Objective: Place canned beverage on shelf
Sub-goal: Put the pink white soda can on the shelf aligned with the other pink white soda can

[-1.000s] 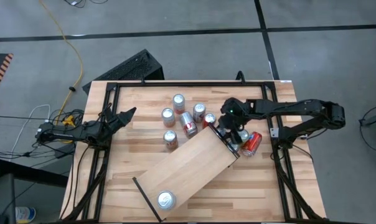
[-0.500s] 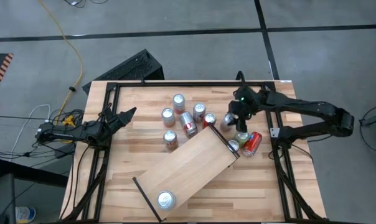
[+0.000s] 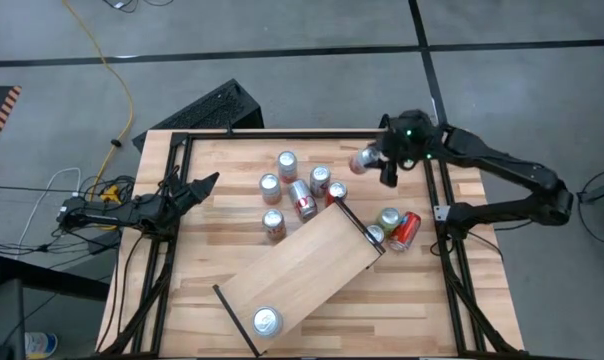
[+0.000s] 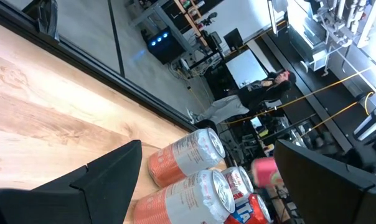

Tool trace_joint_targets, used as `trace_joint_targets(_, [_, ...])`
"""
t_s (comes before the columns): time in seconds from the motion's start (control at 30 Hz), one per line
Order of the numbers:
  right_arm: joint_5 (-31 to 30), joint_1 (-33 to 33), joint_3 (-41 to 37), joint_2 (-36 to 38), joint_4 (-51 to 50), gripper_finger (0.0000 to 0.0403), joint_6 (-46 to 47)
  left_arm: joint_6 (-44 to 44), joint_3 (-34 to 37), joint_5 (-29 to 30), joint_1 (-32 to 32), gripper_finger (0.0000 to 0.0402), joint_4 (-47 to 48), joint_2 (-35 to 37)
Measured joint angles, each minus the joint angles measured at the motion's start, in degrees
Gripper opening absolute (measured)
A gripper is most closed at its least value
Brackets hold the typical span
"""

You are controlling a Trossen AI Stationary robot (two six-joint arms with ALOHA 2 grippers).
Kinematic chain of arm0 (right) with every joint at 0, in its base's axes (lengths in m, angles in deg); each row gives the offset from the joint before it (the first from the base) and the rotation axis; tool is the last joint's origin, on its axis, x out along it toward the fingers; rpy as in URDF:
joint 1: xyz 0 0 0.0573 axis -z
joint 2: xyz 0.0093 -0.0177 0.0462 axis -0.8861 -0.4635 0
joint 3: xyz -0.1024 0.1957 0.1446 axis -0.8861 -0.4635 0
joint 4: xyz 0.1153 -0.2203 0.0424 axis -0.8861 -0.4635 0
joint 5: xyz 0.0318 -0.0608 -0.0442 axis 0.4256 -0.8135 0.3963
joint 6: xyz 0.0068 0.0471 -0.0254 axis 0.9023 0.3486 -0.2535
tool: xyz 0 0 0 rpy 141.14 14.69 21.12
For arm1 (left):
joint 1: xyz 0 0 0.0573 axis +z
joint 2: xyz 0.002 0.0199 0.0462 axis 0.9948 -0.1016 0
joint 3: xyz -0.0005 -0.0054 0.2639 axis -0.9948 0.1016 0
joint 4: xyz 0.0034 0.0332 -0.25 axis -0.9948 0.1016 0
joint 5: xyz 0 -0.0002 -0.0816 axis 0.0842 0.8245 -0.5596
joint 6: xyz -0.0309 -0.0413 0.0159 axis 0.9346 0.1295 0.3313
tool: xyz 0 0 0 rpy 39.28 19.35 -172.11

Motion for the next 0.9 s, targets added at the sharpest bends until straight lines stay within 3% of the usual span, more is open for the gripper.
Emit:
trace_joint_targets(0.37, [-0.6, -5.7, 16.6, -4.5, 1.4, 0.0197, -0.5, 0.0, 0.0, 0.0, 0.0, 0.0351, 0.0, 0.0])
trace_joint_targets(0.9, [2.3, -21.2, 36.4, -21.0, -6.2, 0.0198, -3.5, 0.0, 0.0, 0.0, 0.0, 0.0351, 0.0, 0.0])
